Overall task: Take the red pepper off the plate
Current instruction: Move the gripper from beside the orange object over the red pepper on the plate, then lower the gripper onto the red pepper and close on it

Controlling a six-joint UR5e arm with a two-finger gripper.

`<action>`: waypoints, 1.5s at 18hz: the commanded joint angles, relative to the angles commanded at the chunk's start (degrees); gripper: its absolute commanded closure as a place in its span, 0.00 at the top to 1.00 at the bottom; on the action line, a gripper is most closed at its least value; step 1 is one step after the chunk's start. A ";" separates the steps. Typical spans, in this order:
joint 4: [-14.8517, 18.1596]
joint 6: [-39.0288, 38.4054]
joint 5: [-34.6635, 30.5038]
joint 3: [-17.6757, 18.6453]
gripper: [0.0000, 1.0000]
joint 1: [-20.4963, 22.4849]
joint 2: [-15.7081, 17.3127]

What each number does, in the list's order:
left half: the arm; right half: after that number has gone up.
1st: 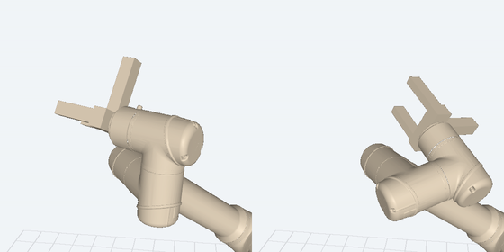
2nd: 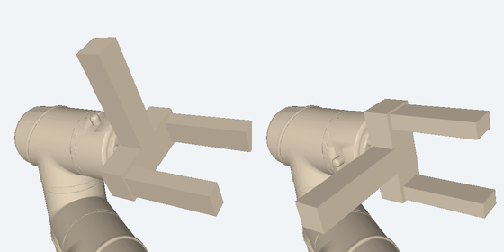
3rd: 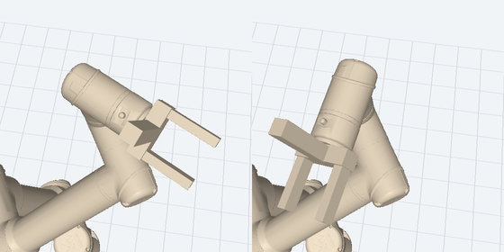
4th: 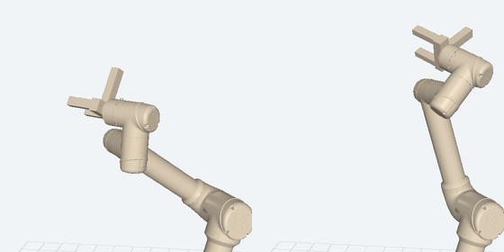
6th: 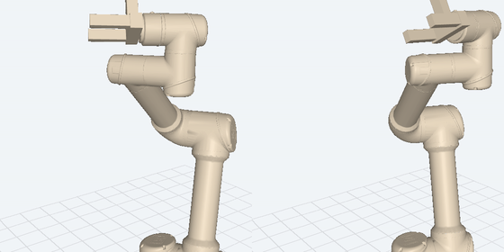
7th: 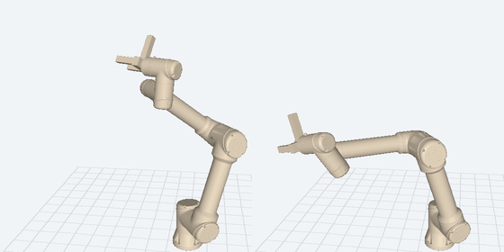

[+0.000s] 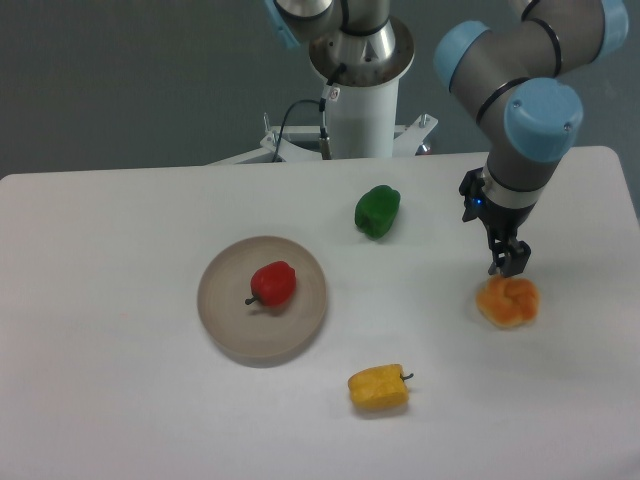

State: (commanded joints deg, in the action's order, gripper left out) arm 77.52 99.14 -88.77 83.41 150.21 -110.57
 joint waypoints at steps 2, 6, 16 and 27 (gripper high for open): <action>-0.35 0.00 0.17 0.09 1.00 -0.09 -0.09; -0.53 -0.96 0.44 -0.26 1.00 -2.81 -0.70; -1.93 -22.83 0.44 0.61 1.00 -17.30 -2.46; -6.49 -48.22 1.58 4.83 1.00 -28.03 -5.52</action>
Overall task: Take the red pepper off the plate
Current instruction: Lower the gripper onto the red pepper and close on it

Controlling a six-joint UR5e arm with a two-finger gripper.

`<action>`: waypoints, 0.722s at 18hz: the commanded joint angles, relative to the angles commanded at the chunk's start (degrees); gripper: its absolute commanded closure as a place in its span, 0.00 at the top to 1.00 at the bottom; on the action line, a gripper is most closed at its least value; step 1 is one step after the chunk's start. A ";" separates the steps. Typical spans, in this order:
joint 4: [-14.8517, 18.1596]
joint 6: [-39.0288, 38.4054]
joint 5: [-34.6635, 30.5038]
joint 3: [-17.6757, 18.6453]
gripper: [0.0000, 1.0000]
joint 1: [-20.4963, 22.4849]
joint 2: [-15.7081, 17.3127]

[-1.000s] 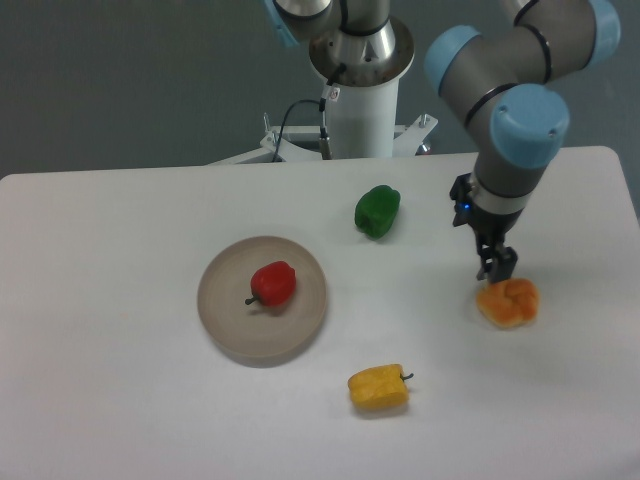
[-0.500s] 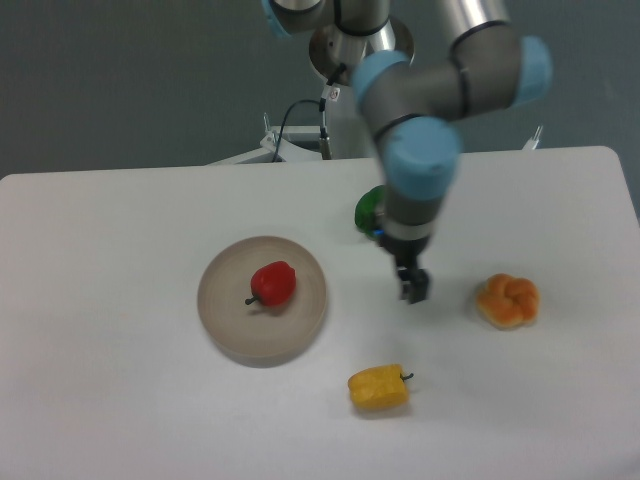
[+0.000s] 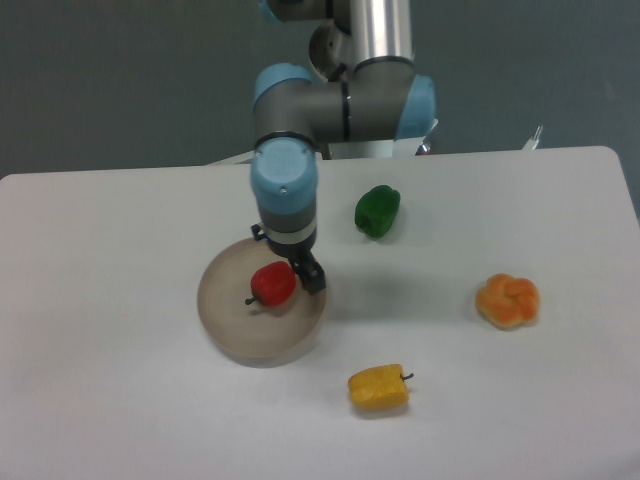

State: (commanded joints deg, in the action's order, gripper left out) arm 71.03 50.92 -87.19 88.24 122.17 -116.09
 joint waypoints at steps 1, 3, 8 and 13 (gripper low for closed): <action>-0.89 -1.16 0.00 0.09 1.00 -0.35 -0.97; -0.98 -1.26 -0.09 0.09 1.00 -0.79 -2.21; -3.53 -1.79 -0.62 0.35 1.00 -1.58 -3.88; -4.24 -1.79 -0.70 1.05 0.68 -1.59 -4.58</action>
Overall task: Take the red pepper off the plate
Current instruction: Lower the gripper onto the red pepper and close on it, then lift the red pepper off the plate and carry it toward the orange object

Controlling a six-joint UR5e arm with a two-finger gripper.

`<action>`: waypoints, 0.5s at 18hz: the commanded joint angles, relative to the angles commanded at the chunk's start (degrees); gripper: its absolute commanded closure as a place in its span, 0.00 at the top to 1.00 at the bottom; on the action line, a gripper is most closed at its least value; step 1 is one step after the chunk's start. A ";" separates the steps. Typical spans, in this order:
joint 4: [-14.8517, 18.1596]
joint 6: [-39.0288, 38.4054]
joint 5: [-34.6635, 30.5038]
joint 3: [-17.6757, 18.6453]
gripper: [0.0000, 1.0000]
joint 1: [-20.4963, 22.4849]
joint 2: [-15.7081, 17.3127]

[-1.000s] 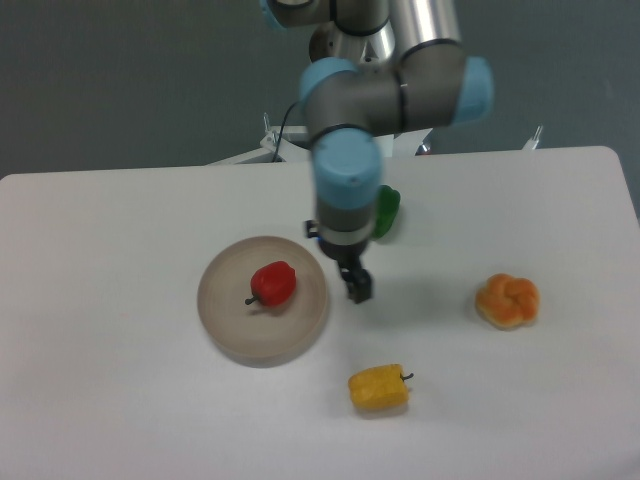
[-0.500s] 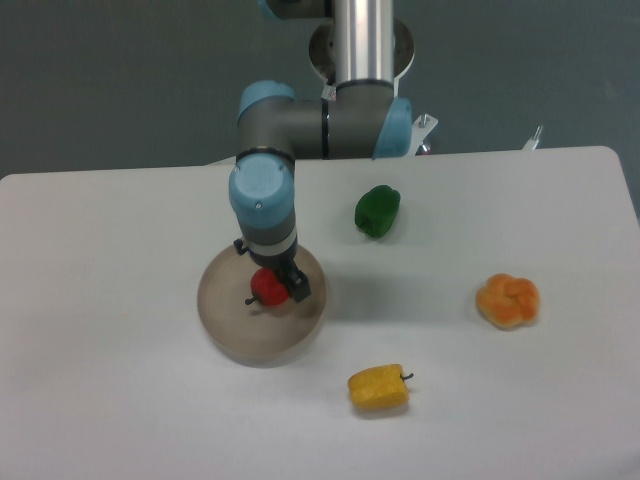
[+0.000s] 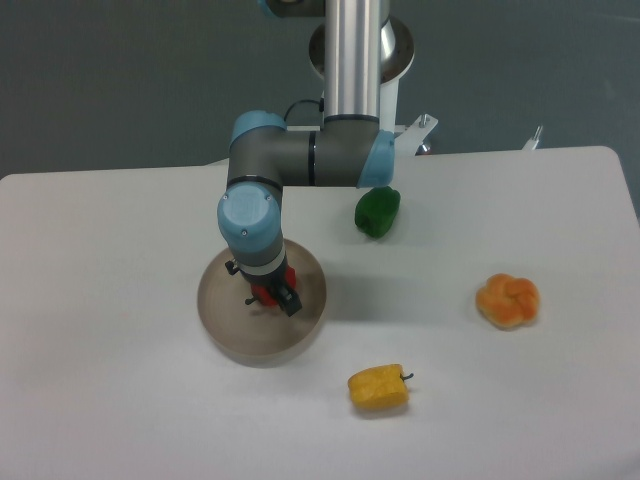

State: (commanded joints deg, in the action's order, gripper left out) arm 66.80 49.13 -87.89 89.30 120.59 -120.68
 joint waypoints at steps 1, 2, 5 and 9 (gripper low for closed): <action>0.09 0.09 0.00 -0.26 0.48 0.00 0.26; 0.09 0.09 -0.09 -0.61 0.33 0.09 0.61; 0.70 1.05 0.09 -1.58 0.26 2.63 3.77; 2.55 7.17 1.40 -1.76 0.26 9.30 8.08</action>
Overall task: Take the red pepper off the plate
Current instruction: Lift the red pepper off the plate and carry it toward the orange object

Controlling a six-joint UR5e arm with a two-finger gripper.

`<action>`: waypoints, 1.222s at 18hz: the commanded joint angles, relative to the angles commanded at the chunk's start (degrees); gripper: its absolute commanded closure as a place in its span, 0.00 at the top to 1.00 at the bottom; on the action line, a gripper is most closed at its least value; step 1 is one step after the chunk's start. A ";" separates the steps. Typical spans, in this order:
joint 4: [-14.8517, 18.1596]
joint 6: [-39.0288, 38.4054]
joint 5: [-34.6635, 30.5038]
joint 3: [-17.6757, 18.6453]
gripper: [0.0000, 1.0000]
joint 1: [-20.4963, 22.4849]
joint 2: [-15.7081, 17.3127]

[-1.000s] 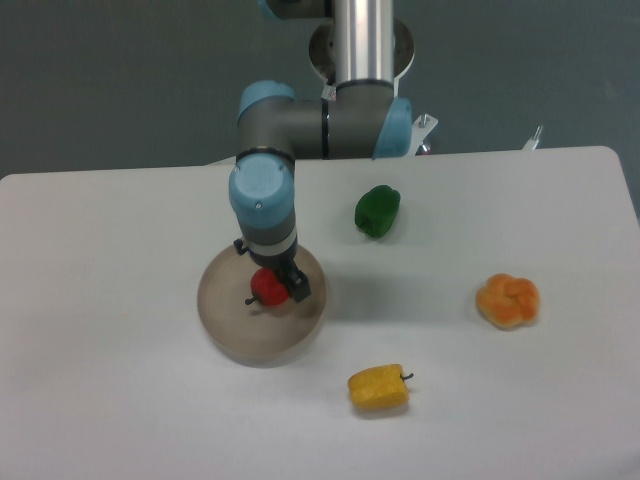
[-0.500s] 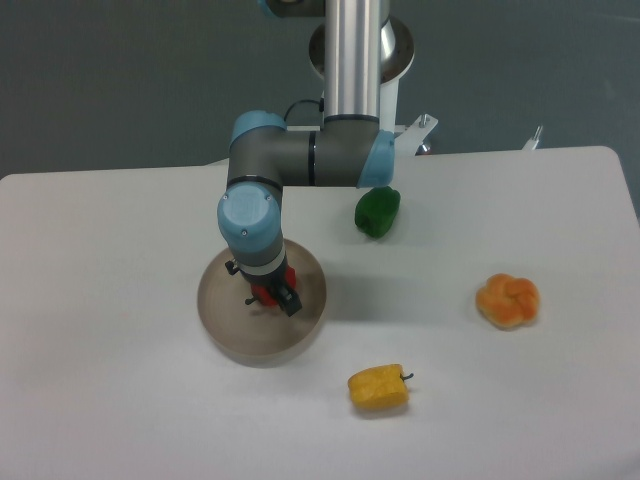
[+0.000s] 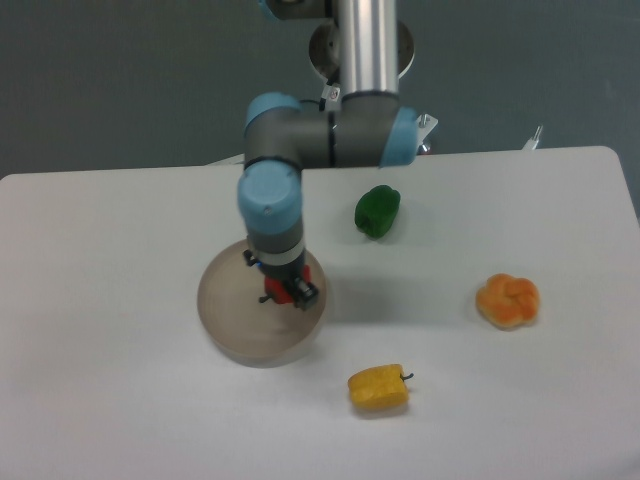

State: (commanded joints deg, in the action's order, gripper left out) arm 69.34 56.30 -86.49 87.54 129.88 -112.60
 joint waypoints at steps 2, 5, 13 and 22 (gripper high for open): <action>0.61 5.89 1.67 -0.09 0.26 4.57 1.50; 3.34 13.55 1.33 -1.84 0.26 9.33 1.51; 12.91 36.75 -2.02 -9.13 0.26 19.26 1.07; 14.33 39.05 1.57 -10.98 0.26 19.62 0.36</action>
State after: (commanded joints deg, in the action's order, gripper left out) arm 83.67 95.35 -84.92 76.56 149.50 -112.24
